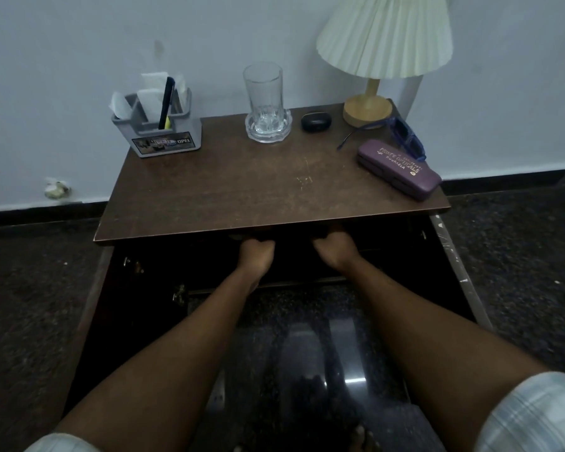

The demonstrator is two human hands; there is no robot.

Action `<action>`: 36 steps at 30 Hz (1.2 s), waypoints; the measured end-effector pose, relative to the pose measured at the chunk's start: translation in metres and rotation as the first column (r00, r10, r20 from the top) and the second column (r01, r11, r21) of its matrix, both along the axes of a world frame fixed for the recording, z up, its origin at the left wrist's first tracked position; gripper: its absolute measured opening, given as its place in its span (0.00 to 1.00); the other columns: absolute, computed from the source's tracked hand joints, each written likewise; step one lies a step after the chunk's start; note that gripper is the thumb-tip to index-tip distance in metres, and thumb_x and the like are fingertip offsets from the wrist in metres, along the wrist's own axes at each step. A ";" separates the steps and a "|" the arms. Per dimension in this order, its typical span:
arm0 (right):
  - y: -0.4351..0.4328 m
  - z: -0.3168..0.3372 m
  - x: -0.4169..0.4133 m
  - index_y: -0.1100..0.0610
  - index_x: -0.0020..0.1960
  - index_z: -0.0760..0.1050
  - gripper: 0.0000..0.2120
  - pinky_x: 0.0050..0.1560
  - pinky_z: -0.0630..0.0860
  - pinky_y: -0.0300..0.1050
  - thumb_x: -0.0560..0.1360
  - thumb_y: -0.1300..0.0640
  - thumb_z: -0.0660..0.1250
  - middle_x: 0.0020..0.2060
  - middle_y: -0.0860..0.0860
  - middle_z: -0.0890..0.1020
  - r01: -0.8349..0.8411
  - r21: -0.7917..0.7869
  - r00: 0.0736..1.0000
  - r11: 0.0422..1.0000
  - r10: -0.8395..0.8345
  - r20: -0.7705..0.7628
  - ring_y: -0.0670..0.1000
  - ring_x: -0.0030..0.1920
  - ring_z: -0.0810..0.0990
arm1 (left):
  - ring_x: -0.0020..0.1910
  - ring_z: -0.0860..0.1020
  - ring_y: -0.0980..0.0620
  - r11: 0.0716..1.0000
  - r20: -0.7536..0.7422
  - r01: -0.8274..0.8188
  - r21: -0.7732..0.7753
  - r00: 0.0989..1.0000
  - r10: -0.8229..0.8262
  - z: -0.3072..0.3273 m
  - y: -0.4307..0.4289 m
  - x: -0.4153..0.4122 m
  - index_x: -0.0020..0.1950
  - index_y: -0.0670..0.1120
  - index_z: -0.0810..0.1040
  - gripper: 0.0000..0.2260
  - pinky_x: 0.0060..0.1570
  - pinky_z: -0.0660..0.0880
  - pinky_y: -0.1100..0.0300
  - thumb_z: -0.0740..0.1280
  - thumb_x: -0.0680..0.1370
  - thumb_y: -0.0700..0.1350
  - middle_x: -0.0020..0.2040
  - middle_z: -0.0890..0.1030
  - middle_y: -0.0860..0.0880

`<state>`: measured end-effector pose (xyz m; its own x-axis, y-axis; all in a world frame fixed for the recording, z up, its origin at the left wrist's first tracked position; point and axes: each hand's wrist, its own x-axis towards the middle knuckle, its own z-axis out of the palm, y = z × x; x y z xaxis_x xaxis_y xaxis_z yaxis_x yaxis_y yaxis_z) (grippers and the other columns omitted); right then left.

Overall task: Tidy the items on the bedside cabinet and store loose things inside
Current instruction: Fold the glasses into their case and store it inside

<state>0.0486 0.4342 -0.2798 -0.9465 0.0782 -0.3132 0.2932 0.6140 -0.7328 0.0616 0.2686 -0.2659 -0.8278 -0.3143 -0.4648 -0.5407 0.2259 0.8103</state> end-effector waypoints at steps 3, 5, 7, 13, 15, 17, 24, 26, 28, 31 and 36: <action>0.006 0.017 0.014 0.65 0.60 0.79 0.19 0.58 0.76 0.49 0.77 0.52 0.68 0.57 0.64 0.82 -0.006 0.005 1.000 1.000 0.006 -0.005 0.62 0.60 0.79 | 0.47 0.77 0.46 0.992 -0.035 0.106 -0.064 0.994 -0.108 0.013 -0.007 0.013 0.45 0.39 0.79 0.06 0.45 0.70 0.59 0.65 0.79 0.40 0.41 0.78 0.46; 0.010 0.027 0.029 0.62 0.61 0.79 0.17 0.57 0.74 0.43 0.77 0.52 0.68 0.57 0.59 0.83 -0.014 -0.015 0.999 1.000 0.014 -0.033 0.58 0.60 0.80 | 0.49 0.78 0.48 0.977 -0.068 0.192 -0.091 0.978 -0.198 0.023 -0.008 0.027 0.54 0.39 0.79 0.07 0.48 0.72 0.59 0.66 0.79 0.39 0.48 0.81 0.45; 0.013 0.039 0.045 0.58 0.61 0.79 0.16 0.56 0.73 0.40 0.77 0.51 0.69 0.57 0.55 0.84 -0.031 -0.020 0.997 0.999 0.029 -0.065 0.54 0.59 0.80 | 0.51 0.79 0.48 0.964 -0.094 0.259 -0.062 0.960 -0.264 0.031 -0.008 0.043 0.60 0.42 0.79 0.11 0.53 0.75 0.57 0.65 0.78 0.36 0.53 0.82 0.44; 0.019 0.074 0.081 0.54 0.58 0.80 0.12 0.56 0.74 0.39 0.77 0.51 0.69 0.52 0.49 0.85 -0.053 -0.028 0.986 0.998 0.047 -0.161 0.48 0.54 0.81 | 0.48 0.79 0.51 0.950 -0.147 0.307 -0.062 0.938 -0.313 0.058 -0.003 0.082 0.60 0.45 0.77 0.11 0.48 0.76 0.58 0.64 0.80 0.37 0.53 0.81 0.46; 0.019 0.085 0.090 0.54 0.56 0.81 0.11 0.57 0.78 0.44 0.77 0.51 0.69 0.49 0.48 0.85 -0.056 -0.046 0.983 0.997 0.047 -0.178 0.49 0.52 0.82 | 0.46 0.80 0.51 0.942 -0.161 0.328 -0.073 0.928 -0.335 0.068 -0.001 0.094 0.60 0.46 0.77 0.10 0.46 0.76 0.56 0.64 0.80 0.38 0.51 0.81 0.47; 0.017 0.095 0.099 0.53 0.54 0.81 0.09 0.56 0.80 0.51 0.76 0.51 0.69 0.46 0.47 0.85 -0.059 -0.089 0.978 0.994 0.040 -0.204 0.49 0.48 0.83 | 0.48 0.80 0.49 0.938 -0.194 0.338 -0.081 0.917 -0.348 0.078 0.002 0.105 0.57 0.47 0.77 0.08 0.50 0.78 0.53 0.64 0.80 0.38 0.49 0.81 0.47; 0.032 0.136 0.098 0.54 0.42 0.81 0.07 0.45 0.76 0.41 0.75 0.52 0.70 0.34 0.44 0.82 0.051 -0.088 0.919 0.995 -0.081 -0.385 0.44 0.38 0.80 | 0.42 0.79 0.54 0.952 -0.343 0.306 -0.014 0.893 -0.292 0.111 0.030 0.111 0.54 0.43 0.78 0.09 0.37 0.73 0.69 0.61 0.80 0.33 0.49 0.82 0.44; 0.047 0.152 0.088 0.54 0.43 0.81 0.06 0.45 0.76 0.40 0.76 0.53 0.70 0.37 0.45 0.83 0.099 -0.060 0.891 0.993 -0.115 -0.438 0.44 0.39 0.81 | 0.39 0.78 0.57 0.954 -0.392 0.300 -0.008 0.876 -0.279 0.121 0.041 0.099 0.53 0.41 0.79 0.10 0.35 0.72 0.72 0.60 0.79 0.31 0.46 0.81 0.45; 0.068 0.166 0.073 0.55 0.45 0.82 0.05 0.48 0.77 0.41 0.75 0.54 0.70 0.39 0.46 0.84 0.158 -0.038 0.865 0.987 -0.156 -0.478 0.45 0.42 0.81 | 0.37 0.77 0.58 0.955 -0.436 0.296 0.003 0.860 -0.265 0.131 0.051 0.083 0.52 0.41 0.79 0.10 0.35 0.72 0.72 0.61 0.78 0.30 0.44 0.81 0.46; 0.098 0.177 0.046 0.54 0.45 0.82 0.04 0.50 0.79 0.44 0.73 0.54 0.72 0.43 0.49 0.84 0.250 -0.010 0.838 0.968 -0.221 -0.499 0.47 0.44 0.82 | 0.40 0.78 0.53 0.950 -0.485 0.314 -0.007 0.829 -0.277 0.138 0.064 0.052 0.48 0.45 0.80 0.10 0.44 0.77 0.58 0.63 0.76 0.31 0.44 0.82 0.46; 0.125 0.174 0.002 0.52 0.50 0.82 0.07 0.50 0.73 0.43 0.74 0.52 0.71 0.54 0.53 0.80 0.302 0.127 0.854 0.945 -0.209 -0.477 0.52 0.53 0.79 | 0.42 0.79 0.50 0.966 -0.499 0.258 0.004 0.838 -0.222 0.133 0.087 0.000 0.42 0.52 0.80 0.13 0.52 0.79 0.45 0.64 0.75 0.34 0.42 0.83 0.49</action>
<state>0.0504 0.5593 -0.1060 -0.9175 0.3502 0.1886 0.1248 0.7036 -0.6995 0.0618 0.3555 -0.1331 -0.9982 -0.0589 0.0087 -0.0051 0.2317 0.9728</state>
